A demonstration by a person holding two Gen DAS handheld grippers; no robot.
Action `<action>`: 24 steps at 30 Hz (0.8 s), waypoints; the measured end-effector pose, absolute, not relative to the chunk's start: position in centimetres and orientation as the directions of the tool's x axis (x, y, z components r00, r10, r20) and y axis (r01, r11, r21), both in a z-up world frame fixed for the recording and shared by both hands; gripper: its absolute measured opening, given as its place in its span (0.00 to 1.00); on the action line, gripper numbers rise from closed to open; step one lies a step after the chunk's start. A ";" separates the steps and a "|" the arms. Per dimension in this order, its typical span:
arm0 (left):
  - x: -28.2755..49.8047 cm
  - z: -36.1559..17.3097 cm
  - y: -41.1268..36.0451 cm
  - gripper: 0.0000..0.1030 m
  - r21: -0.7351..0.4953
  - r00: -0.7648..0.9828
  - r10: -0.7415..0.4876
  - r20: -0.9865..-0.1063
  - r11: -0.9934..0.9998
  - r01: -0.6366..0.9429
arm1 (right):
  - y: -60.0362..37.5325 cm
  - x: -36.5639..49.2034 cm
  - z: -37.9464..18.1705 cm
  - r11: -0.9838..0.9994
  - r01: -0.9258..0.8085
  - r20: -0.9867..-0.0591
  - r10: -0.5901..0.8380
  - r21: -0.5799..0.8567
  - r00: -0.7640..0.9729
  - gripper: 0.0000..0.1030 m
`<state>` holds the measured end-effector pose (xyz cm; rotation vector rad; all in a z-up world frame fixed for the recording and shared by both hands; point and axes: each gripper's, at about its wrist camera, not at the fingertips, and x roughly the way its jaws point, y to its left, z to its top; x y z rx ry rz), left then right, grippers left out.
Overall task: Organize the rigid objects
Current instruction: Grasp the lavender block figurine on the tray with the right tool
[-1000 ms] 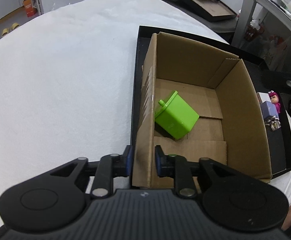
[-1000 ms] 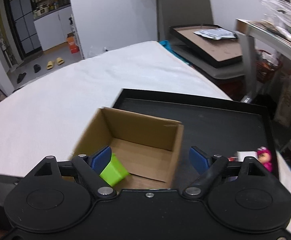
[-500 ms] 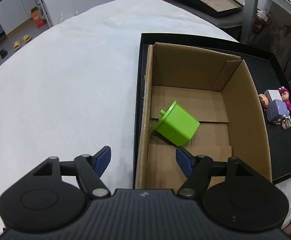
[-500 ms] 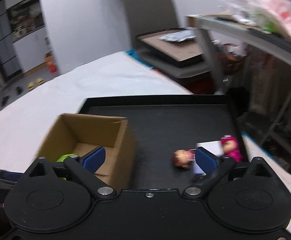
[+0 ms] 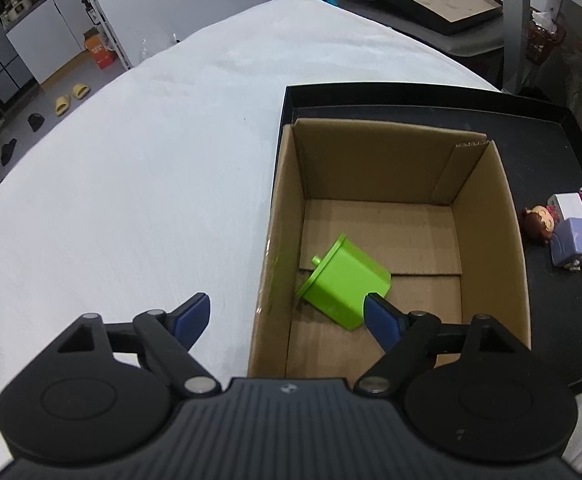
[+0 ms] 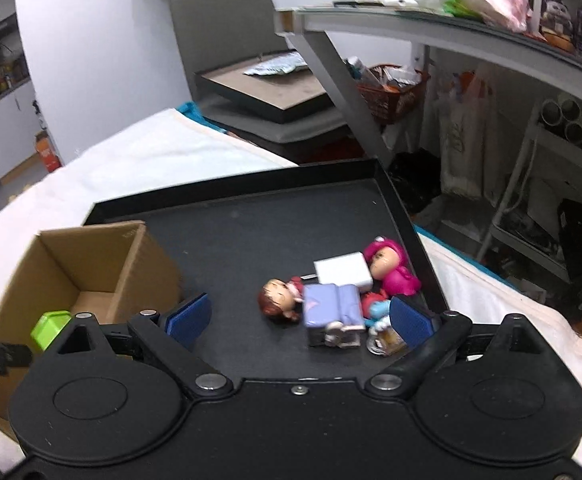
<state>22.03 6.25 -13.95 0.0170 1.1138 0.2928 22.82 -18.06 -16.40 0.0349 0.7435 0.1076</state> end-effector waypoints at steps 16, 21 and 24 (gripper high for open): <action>24.5 -14.2 4.7 0.81 0.244 0.369 0.319 -0.873 0.941 -0.236 | -18.5 26.3 -20.4 0.997 -0.075 -0.730 0.039 -0.018 0.682 0.67; 24.9 -14.4 5.1 0.81 0.241 0.356 0.324 -0.876 0.935 -0.259 | -18.2 27.4 -21.6 0.994 -0.104 -0.744 0.051 -0.025 0.666 0.43; 24.9 -14.2 5.2 0.81 0.231 0.360 0.321 -0.876 0.935 -0.271 | -18.1 27.6 -21.7 0.993 -0.111 -0.748 0.047 -0.035 0.662 0.42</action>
